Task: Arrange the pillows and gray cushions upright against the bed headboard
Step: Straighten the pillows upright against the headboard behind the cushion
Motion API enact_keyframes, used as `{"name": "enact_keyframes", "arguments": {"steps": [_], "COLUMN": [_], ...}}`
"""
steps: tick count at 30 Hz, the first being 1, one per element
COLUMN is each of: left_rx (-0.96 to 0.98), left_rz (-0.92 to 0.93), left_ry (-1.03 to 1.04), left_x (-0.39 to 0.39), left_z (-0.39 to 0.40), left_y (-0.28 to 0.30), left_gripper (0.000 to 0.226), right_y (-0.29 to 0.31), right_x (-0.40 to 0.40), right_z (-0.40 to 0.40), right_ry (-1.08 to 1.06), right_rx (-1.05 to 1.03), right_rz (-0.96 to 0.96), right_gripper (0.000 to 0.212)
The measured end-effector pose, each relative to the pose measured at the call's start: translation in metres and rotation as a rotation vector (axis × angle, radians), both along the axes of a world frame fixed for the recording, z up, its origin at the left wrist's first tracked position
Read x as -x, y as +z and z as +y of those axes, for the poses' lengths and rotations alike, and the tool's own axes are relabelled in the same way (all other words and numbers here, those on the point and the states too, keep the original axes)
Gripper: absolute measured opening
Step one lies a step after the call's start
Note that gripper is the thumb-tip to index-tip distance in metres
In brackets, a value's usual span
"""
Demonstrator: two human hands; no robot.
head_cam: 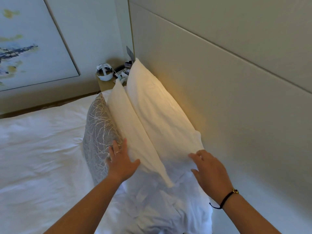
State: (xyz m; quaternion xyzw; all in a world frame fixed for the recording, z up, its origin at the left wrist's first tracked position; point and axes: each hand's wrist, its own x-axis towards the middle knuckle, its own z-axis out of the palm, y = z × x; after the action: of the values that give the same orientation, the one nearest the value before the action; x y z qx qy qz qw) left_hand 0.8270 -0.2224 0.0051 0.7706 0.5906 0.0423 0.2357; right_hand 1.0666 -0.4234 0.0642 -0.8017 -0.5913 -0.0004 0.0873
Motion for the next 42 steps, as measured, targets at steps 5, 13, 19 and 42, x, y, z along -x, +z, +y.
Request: {"name": "enact_keyframes", "arguments": {"steps": [5,13,19,42], "left_rx": [-0.109,0.092,0.061,0.519], "left_rz": [0.065,0.054,0.066,0.099], "left_ry": [-0.170,-0.213,-0.277,-1.583], "left_x": [-0.044,-0.068,-0.071,-0.099], "left_z": [-0.045,-0.068,-0.078,-0.279], "left_y": [0.004,-0.005,0.005,-0.084], "left_gripper": [0.091,0.080,0.074,0.018], "right_y": [-0.005,-0.025,-0.025,-0.051], "right_x": [-0.030,-0.054,-0.052,0.276], "right_z": [-0.011,-0.045,-0.046,-0.388], "right_ry": [-0.245,-0.229,-0.273,-1.871], "right_rx": [0.115,0.036,0.083,0.007], "right_rz": [0.040,0.178,0.201,0.946], "right_gripper": [0.023,0.036,0.037,0.010]}}
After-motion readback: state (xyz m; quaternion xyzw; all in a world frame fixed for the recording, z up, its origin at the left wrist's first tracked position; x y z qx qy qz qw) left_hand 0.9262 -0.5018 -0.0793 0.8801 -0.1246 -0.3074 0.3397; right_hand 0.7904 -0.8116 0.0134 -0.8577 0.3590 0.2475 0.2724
